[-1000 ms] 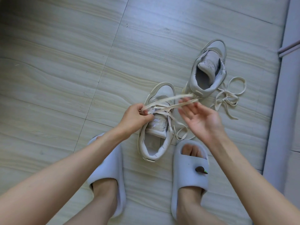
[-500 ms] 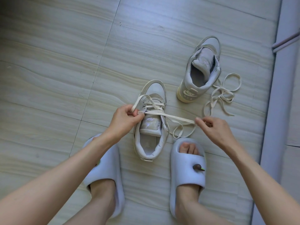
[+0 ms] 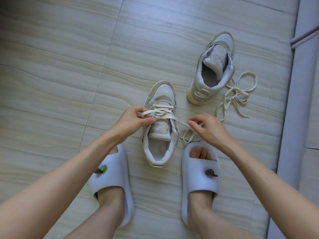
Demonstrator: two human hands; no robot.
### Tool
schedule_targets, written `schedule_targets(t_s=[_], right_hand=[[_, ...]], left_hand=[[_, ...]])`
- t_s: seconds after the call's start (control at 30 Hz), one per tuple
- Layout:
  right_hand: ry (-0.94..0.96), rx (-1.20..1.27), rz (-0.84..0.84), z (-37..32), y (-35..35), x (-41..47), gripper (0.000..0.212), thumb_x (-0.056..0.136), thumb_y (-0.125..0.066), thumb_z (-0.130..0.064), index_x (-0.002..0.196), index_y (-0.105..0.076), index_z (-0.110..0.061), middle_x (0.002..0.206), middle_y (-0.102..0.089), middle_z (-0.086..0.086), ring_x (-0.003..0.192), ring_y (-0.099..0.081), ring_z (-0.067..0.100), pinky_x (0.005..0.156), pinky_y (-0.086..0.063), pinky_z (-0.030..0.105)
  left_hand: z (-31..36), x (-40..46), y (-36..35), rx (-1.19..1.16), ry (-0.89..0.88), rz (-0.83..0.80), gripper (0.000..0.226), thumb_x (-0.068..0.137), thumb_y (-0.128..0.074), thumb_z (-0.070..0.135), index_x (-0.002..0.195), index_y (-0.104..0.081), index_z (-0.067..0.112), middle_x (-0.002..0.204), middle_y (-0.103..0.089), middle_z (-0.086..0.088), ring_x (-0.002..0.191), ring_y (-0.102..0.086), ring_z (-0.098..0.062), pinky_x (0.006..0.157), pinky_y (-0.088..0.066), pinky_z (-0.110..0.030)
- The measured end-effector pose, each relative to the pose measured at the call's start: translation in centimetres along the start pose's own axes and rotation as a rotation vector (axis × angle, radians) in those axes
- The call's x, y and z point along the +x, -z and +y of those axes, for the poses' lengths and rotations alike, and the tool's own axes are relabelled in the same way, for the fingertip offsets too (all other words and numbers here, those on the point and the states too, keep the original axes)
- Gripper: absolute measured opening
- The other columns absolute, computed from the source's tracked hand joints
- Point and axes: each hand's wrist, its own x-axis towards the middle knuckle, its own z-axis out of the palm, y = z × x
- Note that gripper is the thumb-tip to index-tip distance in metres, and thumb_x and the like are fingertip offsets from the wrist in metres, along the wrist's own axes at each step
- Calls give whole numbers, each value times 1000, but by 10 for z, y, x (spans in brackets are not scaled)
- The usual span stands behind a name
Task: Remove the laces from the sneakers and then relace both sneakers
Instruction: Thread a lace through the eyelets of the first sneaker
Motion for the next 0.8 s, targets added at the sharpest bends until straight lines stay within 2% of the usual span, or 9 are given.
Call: schedule_targets(t_s=[0.07,0.17,0.27,0.37,0.43,0.5,0.6,0.7,0.8], right_hand=[[125,57,35,-29,-8,5,22,90,-60,-30,103,-68,-14,96,-60,1,91,-57,17,81,-39,26],[244,-34,62,-54,-21,9,28,88,-62,-31,110,-63,-13,100,-56,7,92,-54,23,80,-40,34],[310,-182,118,-58,-27,11,29,89,-60,-29,114,-60,-15,101,-53,8,92,-52,27,71,-28,30],[281,-169,135,-58,-27,12,24,89,-58,-23,111,-61,-12,102,-59,9,98,-53,28,76,-31,33],[201,-28,131,-60,-26,12,17,89,-59,-19,102,-63,-9,98,-64,9,96,-56,26,81,-37,33],[69,170,112,-59,-19,11,7,87,-63,-20,84,-64,-14,83,-64,0,82,-58,18,74,-41,25],[-107,454,64,-52,-8,5,22,86,-64,-15,68,-54,-23,67,-57,-8,70,-56,12,65,-39,17],[-208,792,-11,-46,-3,-5,20,86,-62,-2,70,-56,-14,81,-63,4,74,-62,15,61,-46,13],[-263,932,-41,-44,-5,-8,24,86,-55,6,67,-50,-9,88,-67,6,79,-63,15,75,-53,26]], left_hand=[[5,0,3,21,4,-40,14,80,-72,17,86,-62,8,82,-61,-8,79,-53,-17,79,-41,-32],[12,1,4,4,6,-54,17,85,-66,29,82,-64,12,86,-62,-9,82,-55,-16,87,-49,-35],[13,3,2,-55,21,-34,17,90,-60,25,78,-62,13,87,-63,-6,84,-57,-15,84,-51,-31],[10,7,2,-137,46,-8,15,92,-57,19,80,-60,10,87,-61,-9,81,-59,-16,81,-52,-29],[7,8,3,-195,63,9,15,92,-56,16,81,-60,7,86,-61,-11,77,-60,-16,78,-54,-26],[4,10,4,-231,67,29,16,92,-57,15,80,-61,4,83,-63,-10,74,-61,-15,73,-55,-22],[2,11,3,-279,65,26,20,92,-57,15,76,-61,5,76,-64,-4,70,-62,-10,68,-55,-18],[1,13,4,-309,78,2,22,92,-56,16,73,-62,7,73,-63,-2,68,-60,-9,67,-54,-17],[1,14,4,-292,96,-6,20,91,-58,16,73,-62,10,71,-61,-1,67,-57,-9,64,-53,-15]])
